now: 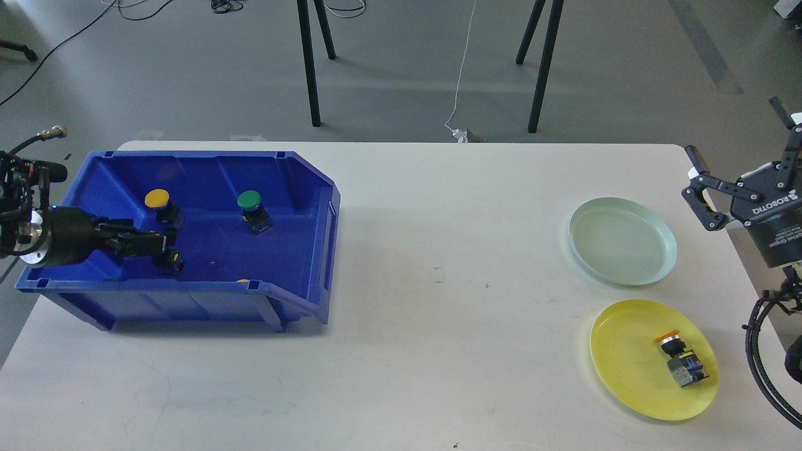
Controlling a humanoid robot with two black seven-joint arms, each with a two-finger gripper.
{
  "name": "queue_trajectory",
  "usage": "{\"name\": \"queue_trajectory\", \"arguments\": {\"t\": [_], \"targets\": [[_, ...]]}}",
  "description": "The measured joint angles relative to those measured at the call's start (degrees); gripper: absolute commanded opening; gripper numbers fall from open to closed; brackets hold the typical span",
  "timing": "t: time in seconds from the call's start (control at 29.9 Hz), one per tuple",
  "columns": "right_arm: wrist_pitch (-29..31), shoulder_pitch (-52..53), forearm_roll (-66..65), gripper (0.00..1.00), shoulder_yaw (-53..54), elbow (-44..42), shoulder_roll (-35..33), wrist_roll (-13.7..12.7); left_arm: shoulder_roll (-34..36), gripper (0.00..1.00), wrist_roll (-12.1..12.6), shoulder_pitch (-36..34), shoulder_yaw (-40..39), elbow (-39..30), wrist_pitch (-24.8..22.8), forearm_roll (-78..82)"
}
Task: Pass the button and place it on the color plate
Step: 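Reach the left gripper into the bin and grasp a green-topped button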
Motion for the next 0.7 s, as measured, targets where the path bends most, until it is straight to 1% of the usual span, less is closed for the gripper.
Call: {"name": "queue_trajectory", "arguments": {"t": [0.23, 0.3, 0.4, 0.47, 0.5, 0.57, 0.63, 0.67, 0.7], "targets": [[0.0, -0.18, 0.0, 0.97, -0.12, 0.03, -0.04, 0.0, -2.26, 0.95, 0.02, 0.33, 0.34, 3.12, 0.11, 0.0], [0.0, -0.24, 0.0, 0.97, -0.12, 0.03, -0.04, 0.0, -2.51, 0.92, 0.02, 0.42, 0.49, 3.28, 0.12, -0.01], [0.0, -0.28, 0.0, 0.97, -0.12, 0.04, -0.04, 0.0, -2.81, 0.83, 0.02, 0.51, 0.55, 3.79, 0.16, -0.05], [0.0, -0.29, 0.0, 0.97, -0.12, 0.04, -0.04, 0.0, -3.09, 0.68, 0.02, 0.53, 0.56, 4.06, 0.15, -0.35], [0.0, -0.29, 0.0, 0.97, -0.12, 0.04, -0.04, 0.0, -3.14, 0.64, 0.02, 0.53, 0.56, 4.11, 0.11, -0.43], [0.0, -0.33, 0.0, 0.97, -0.12, 0.04, -0.04, 0.0, -3.2, 0.51, 0.02, 0.53, 0.56, 4.16, 0.01, -0.46], [0.0, -0.48, 0.0, 0.97, -0.11, 0.04, -0.04, 0.0, -3.22, 0.42, 0.02, 0.68, 0.57, 4.16, -0.02, -0.46], [0.0, -0.55, 0.0, 0.97, -0.09, 0.04, -0.04, 0.0, -3.22, 0.29, 0.02, 0.75, 0.57, 4.16, -0.02, -0.43], [0.0, -0.61, 0.0, 0.97, -0.06, 0.04, -0.04, 0.0, -3.22, 0.14, 0.02, 0.77, 0.57, 4.13, -0.02, -0.39]]}}
